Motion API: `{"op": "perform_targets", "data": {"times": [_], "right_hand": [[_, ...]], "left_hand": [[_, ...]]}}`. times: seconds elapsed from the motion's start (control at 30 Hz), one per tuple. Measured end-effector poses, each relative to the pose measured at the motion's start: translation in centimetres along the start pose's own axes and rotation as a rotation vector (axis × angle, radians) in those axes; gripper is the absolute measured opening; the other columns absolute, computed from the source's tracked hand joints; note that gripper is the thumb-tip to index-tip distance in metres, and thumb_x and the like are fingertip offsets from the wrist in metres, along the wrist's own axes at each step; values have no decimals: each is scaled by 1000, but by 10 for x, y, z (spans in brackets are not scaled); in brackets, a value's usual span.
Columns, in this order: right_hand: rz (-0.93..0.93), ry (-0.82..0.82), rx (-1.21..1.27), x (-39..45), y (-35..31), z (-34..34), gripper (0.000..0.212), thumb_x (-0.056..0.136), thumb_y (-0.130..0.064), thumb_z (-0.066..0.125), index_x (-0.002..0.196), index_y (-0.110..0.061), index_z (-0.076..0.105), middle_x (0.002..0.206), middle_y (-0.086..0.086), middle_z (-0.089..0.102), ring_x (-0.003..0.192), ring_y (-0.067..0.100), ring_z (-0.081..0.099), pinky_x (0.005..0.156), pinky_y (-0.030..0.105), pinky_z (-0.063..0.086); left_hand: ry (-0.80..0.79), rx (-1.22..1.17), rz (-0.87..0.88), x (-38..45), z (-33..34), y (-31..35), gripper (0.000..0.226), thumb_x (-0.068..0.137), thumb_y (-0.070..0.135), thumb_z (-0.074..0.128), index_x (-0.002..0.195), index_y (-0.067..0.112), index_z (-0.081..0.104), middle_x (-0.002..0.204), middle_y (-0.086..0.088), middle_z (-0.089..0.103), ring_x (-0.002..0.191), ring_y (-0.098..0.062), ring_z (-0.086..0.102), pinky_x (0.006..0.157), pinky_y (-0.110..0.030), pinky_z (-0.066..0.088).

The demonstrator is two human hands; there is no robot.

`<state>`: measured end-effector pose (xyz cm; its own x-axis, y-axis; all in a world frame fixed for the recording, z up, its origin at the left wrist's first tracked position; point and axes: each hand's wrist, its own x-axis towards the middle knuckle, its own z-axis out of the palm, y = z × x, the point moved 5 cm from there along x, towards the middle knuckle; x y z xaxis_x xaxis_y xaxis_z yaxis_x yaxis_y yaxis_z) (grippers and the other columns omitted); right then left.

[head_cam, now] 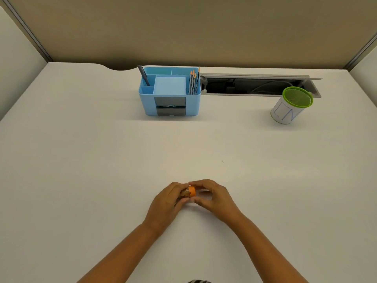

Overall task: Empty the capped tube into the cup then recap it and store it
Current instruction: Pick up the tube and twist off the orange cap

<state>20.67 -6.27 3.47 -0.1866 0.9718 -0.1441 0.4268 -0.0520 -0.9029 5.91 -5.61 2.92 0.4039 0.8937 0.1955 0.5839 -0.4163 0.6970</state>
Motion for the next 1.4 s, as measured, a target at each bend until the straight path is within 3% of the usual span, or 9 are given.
{"op": "perform_targets", "data": {"times": [0.13,0.33,0.53,0.83,0.93,1.03,1.13,1.3,1.4], "right_hand": [[49,28,71,2,-3,-13,27,75,-17,72,99,-28,66,97,-10,66,91,2,62,77,14,52],[42,30,106,-3,-15,-33,22,73,-18,75,92,-27,68,90,-6,69,86,5,65,75,17,54],[-5,37,78,-7,-22,-41,24,73,-18,75,96,-22,69,94,2,70,88,9,65,78,19,55],[-34,10,64,-8,-26,-43,24,72,-20,75,95,-24,69,93,0,70,89,10,66,77,18,55],[-51,85,61,-8,-29,-51,25,68,-17,78,89,-28,68,91,-3,69,86,9,65,78,18,55],[2,186,87,-5,-27,-68,28,65,-14,80,83,-31,68,87,-10,68,82,2,65,72,10,52],[62,180,56,-2,-21,-71,26,66,-14,80,87,-25,69,84,-13,68,80,-5,63,68,5,49],[114,147,-42,-3,-4,-55,22,71,-13,74,86,-23,62,89,-8,64,82,2,63,68,9,51],[123,230,-89,-8,5,-56,23,74,-10,69,92,-21,60,94,-3,59,84,5,60,75,14,51]], "left_hand": [[-39,-66,8,8,-2,9,42,82,45,46,112,17,54,103,8,57,92,0,49,80,-5,38],[-59,-153,18,19,-4,24,32,81,28,59,110,16,56,101,6,58,89,-7,54,78,-9,41],[-76,-199,15,21,-5,33,33,81,29,57,111,17,56,102,6,57,91,-5,54,79,-12,43],[-106,-249,-2,22,-7,34,30,83,30,59,111,20,56,100,11,57,95,-1,51,78,-10,43],[-58,-233,-44,19,-11,31,31,81,32,57,109,20,56,101,9,58,94,0,52,78,-9,42],[37,-283,-113,13,-19,25,29,79,31,57,107,22,56,102,7,60,96,-2,54,80,-12,43],[90,-331,-102,14,-24,28,25,83,24,60,107,24,52,105,10,58,98,-3,54,81,-12,43],[153,-372,-97,20,-25,34,34,86,16,56,117,25,48,112,8,55,104,-5,53,87,-13,42],[193,-371,-86,21,-28,34,31,86,14,51,116,18,51,111,4,57,104,-8,54,86,-14,41]]}}
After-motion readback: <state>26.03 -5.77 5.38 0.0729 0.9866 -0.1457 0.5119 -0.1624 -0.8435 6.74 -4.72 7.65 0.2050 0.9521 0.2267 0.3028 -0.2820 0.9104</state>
